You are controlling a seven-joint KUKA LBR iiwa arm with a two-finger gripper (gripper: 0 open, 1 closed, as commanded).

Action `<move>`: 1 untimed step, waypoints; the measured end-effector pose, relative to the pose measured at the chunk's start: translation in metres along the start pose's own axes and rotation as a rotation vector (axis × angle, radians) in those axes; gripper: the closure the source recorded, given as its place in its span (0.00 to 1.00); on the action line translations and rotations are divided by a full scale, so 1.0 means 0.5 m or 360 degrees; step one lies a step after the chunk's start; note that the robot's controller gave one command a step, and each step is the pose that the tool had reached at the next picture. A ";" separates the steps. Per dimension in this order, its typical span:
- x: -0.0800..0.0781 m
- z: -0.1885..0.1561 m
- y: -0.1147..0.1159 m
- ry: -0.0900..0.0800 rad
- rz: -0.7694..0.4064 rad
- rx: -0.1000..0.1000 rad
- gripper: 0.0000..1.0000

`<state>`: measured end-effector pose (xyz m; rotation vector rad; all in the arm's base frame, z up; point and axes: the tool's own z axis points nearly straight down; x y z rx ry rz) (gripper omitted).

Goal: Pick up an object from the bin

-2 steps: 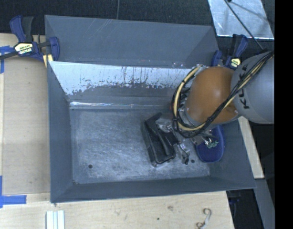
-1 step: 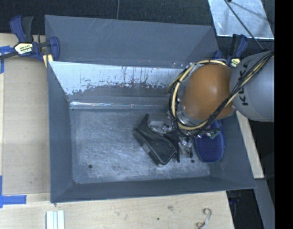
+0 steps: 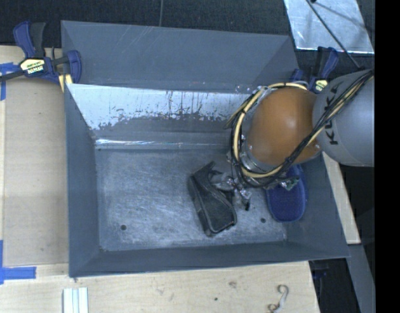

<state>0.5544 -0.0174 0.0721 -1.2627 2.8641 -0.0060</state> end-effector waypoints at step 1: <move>0.085 -0.282 -0.064 0.0004 0.0040 0.0003 1.00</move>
Offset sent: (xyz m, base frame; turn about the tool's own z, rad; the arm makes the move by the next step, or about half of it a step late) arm -0.0088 -0.0506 0.1357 0.0191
